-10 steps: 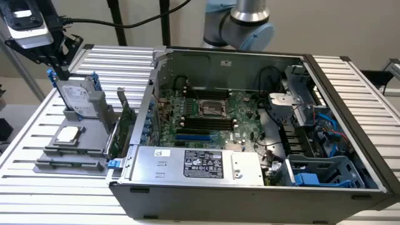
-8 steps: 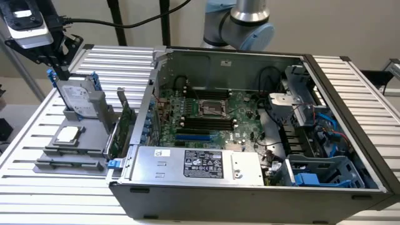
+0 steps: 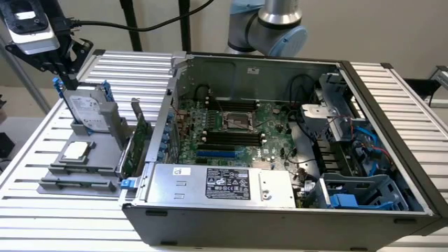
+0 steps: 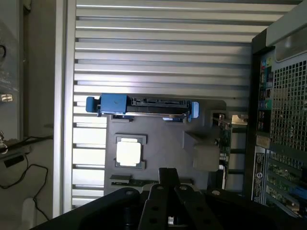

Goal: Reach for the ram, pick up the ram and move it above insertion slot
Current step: 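Reach for the ram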

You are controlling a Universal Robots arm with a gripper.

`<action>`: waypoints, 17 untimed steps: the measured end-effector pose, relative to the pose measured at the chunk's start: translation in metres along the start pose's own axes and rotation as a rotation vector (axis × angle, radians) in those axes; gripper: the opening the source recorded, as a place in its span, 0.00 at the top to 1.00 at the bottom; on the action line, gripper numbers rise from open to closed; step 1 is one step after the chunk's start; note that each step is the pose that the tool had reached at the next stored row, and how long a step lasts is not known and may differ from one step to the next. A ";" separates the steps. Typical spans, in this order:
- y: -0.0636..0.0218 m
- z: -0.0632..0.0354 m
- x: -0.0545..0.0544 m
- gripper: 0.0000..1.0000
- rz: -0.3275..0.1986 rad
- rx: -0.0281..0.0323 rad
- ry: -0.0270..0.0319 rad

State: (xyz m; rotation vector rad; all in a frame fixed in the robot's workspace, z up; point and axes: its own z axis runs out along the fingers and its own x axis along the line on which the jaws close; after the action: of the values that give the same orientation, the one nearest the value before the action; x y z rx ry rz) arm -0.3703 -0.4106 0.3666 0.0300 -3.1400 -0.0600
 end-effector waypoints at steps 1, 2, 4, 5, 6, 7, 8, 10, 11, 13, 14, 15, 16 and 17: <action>0.0000 0.0000 0.000 0.89 0.000 0.0000 0.0000; 0.0000 0.0000 0.000 0.89 0.000 0.0000 0.0000; -0.0012 0.0001 0.000 0.89 0.000 0.0001 0.0002; -0.0031 0.0003 0.000 0.89 0.000 0.0004 0.0002; -0.0059 0.0007 0.000 0.89 0.000 0.0014 -0.0001; -0.0097 0.0009 0.000 0.89 0.000 0.0029 0.0000; -0.0138 0.0013 0.000 0.89 0.000 0.0041 -0.0001; -0.0213 0.0018 0.001 0.89 0.000 0.0061 0.0002; -0.0250 0.0023 0.001 0.89 0.000 0.0066 0.0002; -0.0323 0.0032 0.001 0.89 0.000 0.0074 0.0006; -0.0359 0.0035 0.001 0.89 0.000 0.0078 0.0009; -0.0393 0.0039 0.001 0.89 0.000 0.0082 0.0011; -0.0428 0.0043 0.001 0.89 0.000 0.0086 0.0013; -0.0464 0.0047 0.002 0.89 0.000 0.0089 0.0015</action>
State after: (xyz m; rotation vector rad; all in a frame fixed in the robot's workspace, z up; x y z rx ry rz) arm -0.3710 -0.4567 0.3602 0.0300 -3.1388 -0.0460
